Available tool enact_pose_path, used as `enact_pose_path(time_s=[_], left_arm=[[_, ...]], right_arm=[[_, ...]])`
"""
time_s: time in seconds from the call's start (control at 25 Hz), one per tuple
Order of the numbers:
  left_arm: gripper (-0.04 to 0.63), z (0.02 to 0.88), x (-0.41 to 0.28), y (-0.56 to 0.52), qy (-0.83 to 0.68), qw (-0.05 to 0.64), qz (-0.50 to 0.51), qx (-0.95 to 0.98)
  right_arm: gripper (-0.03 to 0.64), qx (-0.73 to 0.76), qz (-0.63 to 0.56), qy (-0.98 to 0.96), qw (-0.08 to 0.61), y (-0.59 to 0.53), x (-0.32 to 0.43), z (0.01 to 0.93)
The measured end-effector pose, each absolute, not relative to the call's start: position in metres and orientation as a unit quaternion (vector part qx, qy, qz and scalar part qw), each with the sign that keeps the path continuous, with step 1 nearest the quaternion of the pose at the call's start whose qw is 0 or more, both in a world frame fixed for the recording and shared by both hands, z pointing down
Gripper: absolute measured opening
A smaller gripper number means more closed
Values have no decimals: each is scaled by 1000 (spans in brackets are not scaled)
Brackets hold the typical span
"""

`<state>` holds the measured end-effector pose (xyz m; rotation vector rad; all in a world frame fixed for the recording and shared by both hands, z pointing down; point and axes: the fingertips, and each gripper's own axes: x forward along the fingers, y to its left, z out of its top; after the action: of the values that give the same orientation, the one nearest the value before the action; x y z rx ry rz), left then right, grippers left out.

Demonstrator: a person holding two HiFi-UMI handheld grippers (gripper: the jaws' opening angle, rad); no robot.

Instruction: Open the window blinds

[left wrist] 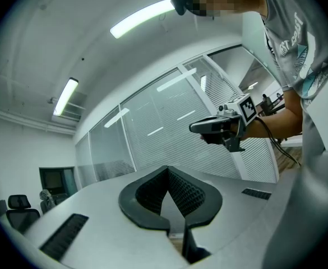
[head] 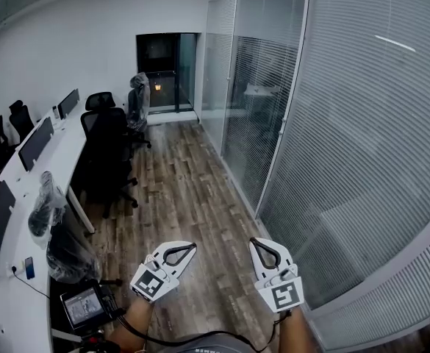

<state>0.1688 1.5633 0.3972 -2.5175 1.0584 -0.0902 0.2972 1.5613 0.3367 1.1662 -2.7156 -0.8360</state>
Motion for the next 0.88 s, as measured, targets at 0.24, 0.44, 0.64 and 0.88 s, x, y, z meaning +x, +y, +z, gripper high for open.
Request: enact_pose_path(time_s=[0.24,0.44,0.64,0.88], left_arm=[[3,392,159,1537,381,204,-17,-902],[3,407,160,1482,389,206,-25,-898],[3,409,180,1417,399,209,-41,-892],[3,418,222,1352,401,201,-54,-892]], right_arm=[[2,376,-268,-886,35,1535,283,338],[2,365,-272,-889,38,1478,282,350],[2,349,-267,-898,21,1404,294,352],[2,348,-239,-906,-1,1342,327,354]])
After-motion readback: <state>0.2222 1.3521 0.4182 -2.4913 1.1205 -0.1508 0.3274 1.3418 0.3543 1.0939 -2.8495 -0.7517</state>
